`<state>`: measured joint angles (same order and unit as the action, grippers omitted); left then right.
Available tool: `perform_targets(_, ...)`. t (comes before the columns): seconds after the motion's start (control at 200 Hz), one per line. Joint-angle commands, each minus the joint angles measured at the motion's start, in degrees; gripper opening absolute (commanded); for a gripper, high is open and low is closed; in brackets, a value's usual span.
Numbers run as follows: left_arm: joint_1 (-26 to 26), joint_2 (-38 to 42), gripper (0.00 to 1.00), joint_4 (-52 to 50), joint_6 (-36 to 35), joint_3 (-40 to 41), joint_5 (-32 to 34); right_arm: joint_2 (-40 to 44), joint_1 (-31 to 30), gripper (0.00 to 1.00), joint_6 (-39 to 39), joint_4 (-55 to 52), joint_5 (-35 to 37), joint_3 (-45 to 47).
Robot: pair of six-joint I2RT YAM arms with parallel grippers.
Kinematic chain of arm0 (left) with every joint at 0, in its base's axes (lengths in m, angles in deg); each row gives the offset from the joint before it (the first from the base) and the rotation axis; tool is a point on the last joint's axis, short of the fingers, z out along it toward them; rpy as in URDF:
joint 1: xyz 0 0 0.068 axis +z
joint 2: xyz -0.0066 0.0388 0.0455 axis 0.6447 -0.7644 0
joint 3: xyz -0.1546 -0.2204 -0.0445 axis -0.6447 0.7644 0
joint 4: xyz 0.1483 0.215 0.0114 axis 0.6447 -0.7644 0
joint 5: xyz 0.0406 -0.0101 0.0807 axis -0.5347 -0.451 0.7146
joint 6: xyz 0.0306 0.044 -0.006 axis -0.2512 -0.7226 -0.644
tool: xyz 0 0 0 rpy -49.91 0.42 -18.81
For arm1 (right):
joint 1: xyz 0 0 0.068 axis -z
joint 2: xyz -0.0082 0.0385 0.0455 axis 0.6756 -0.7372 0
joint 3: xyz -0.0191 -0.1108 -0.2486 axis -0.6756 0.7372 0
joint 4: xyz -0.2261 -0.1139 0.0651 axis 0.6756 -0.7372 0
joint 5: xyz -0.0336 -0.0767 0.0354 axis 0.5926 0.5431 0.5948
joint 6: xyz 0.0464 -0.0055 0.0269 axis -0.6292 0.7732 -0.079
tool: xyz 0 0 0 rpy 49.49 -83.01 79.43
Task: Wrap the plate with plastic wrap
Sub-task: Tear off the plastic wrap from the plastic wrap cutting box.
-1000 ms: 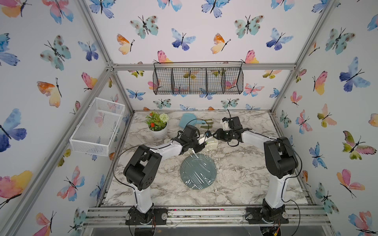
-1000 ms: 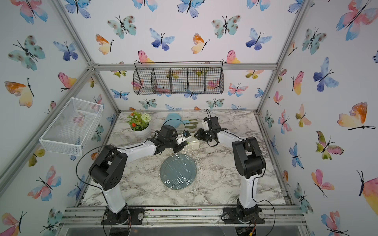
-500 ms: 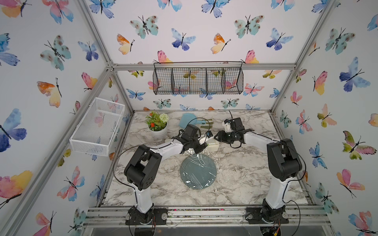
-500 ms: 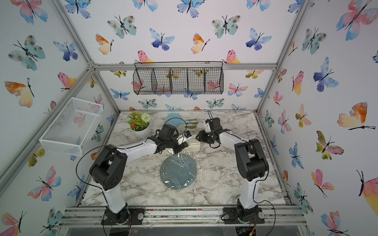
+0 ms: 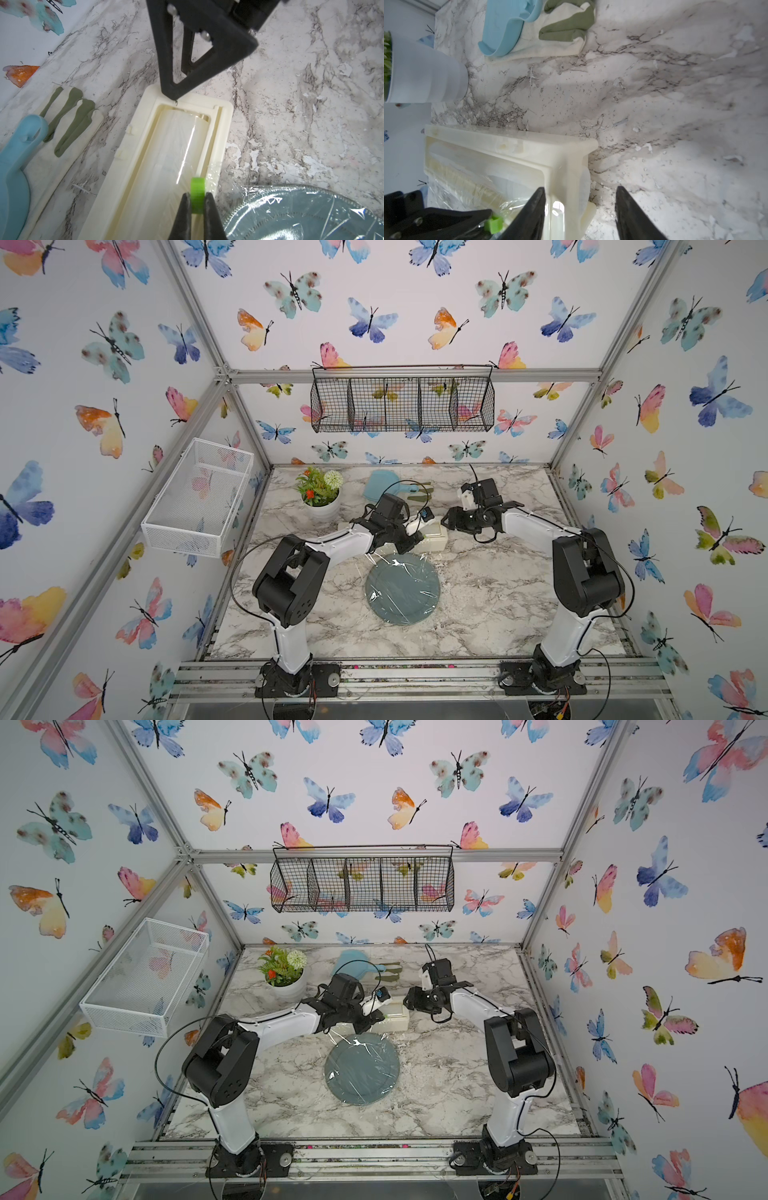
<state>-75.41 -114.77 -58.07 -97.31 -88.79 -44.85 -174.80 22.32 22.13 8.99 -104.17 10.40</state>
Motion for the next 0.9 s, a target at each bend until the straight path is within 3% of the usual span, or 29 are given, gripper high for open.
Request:
perform_targets(0.0, 0.1, -1.6, 0.00, -3.2, 1.3, 0.9, 1.0, 2.4, 0.4, 0.66, 0.4, -1.7, 0.9, 1.9)
perform_targets(0.596, -0.2, -3.6, 0.00, -2.1, 1.9, 0.9, 0.5, -0.4, -2.5, 0.52, 1.0, -1.8, 1.0, 2.7)
perform_targets(0.891, 0.3, -8.0, 0.00, -0.2, 0.3, -1.5, 0.0, -6.6, -2.6, 0.38, 2.0, -5.8, 11.1, 0.8)
